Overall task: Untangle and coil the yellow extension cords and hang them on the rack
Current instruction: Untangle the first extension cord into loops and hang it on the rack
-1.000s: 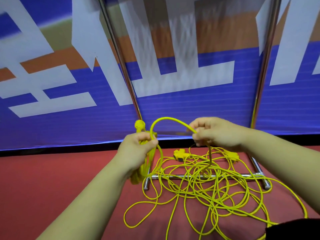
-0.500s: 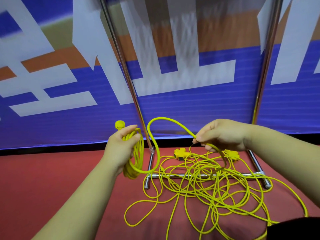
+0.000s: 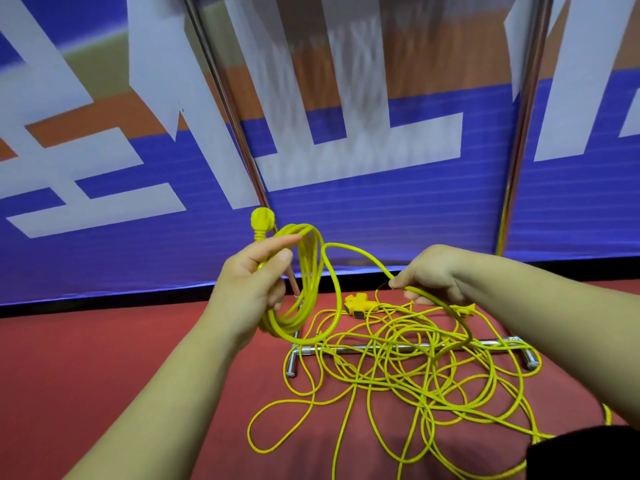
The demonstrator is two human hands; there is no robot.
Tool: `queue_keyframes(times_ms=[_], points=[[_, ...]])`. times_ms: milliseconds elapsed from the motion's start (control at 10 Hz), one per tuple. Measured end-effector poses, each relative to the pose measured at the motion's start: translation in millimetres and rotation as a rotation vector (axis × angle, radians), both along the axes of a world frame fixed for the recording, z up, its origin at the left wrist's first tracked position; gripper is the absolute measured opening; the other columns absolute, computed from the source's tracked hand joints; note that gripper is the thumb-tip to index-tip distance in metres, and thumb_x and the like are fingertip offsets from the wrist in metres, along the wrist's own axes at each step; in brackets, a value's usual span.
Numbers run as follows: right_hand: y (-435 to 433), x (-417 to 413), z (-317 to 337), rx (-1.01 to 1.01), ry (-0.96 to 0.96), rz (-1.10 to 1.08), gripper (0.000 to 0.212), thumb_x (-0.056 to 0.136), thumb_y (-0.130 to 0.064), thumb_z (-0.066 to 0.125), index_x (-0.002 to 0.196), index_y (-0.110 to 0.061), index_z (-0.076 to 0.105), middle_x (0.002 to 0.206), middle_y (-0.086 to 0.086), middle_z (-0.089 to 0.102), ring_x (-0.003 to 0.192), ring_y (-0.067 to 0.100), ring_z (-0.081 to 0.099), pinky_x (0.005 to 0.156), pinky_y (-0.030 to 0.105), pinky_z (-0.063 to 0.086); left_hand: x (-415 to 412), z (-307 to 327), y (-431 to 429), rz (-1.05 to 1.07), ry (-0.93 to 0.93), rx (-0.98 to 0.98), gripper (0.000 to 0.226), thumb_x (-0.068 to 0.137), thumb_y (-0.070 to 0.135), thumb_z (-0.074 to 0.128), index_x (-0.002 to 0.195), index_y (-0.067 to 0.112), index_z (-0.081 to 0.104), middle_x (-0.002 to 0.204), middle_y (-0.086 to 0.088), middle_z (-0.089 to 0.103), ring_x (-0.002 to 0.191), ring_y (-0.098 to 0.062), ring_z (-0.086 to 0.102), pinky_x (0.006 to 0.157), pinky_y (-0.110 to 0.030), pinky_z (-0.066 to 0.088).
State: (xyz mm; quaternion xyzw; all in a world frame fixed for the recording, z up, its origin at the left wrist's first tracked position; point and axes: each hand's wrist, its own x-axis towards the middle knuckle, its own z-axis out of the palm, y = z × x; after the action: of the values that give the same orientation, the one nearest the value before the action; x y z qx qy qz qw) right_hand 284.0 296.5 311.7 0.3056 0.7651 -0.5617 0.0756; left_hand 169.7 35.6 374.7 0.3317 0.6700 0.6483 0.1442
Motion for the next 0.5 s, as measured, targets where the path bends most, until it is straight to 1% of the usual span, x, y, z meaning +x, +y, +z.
queue_keyframes(times_ms=[100, 200, 300, 400, 500], points=[[-0.3, -1.1, 3.4, -0.022, 0.113, -0.002, 0.011, 0.085, -0.023, 0.074, 0.085, -0.013, 0.071, 0.079, 0.005, 0.071, 0.058, 0.009, 0.063, 0.052, 0.02, 0.053, 4.8, -0.9, 1.2, -0.052, 0.039, -0.115, 0.03, 0.081, 0.027, 0.072, 0.11, 0.026, 0.076, 0.06, 0.002, 0.048, 0.047, -0.015, 0.038, 0.049, -0.027, 0.036], [-3.9, 0.9, 8.9, -0.258, 0.193, -0.05, 0.009, 0.096, -0.02, 0.063, 0.088, -0.015, 0.063, 0.08, 0.003, 0.071, 0.048, 0.003, 0.055, 0.04, 0.016, 0.044, 3.7, -4.0, 4.1, -0.041, 0.052, -0.177, 0.035, 0.069, 0.026, 0.082, 0.104, 0.032, 0.077, 0.069, -0.003, 0.05, 0.05, -0.015, 0.041, 0.051, -0.027, 0.036], [-6.1, 2.5, 11.8, -0.29, 0.214, -0.071, 0.012, 0.097, -0.018, 0.062, 0.087, -0.013, 0.061, 0.076, 0.003, 0.071, 0.045, 0.003, 0.052, 0.036, 0.016, 0.041, 4.6, -7.6, 5.3, -0.082, 0.06, -0.249, 0.042, 0.063, 0.026, 0.09, 0.102, 0.035, 0.078, 0.073, -0.004, 0.049, 0.055, -0.017, 0.039, 0.051, -0.025, 0.035], [-4.7, 4.7, 14.5, -0.334, 0.163, -0.102, 0.009, 0.095, -0.018, 0.064, 0.088, -0.013, 0.065, 0.074, 0.002, 0.072, 0.048, 0.002, 0.058, 0.039, 0.016, 0.046, 4.3, -13.8, 10.0, -0.025, 0.034, -0.198, 0.028, 0.077, 0.022, 0.083, 0.103, 0.03, 0.077, 0.067, -0.004, 0.047, 0.05, -0.018, 0.037, 0.049, -0.026, 0.035], [-0.8, 9.4, 17.7, -0.409, 0.176, -0.067, 0.006, 0.093, -0.02, 0.067, 0.089, -0.015, 0.065, 0.075, 0.001, 0.071, 0.053, 0.003, 0.061, 0.043, 0.016, 0.048, -3.1, -21.6, 11.1, 0.03, -0.155, -0.098, 0.02, 0.095, 0.01, 0.064, 0.107, 0.021, 0.075, 0.062, 0.001, 0.046, 0.045, -0.013, 0.029, 0.045, -0.025, 0.029]])
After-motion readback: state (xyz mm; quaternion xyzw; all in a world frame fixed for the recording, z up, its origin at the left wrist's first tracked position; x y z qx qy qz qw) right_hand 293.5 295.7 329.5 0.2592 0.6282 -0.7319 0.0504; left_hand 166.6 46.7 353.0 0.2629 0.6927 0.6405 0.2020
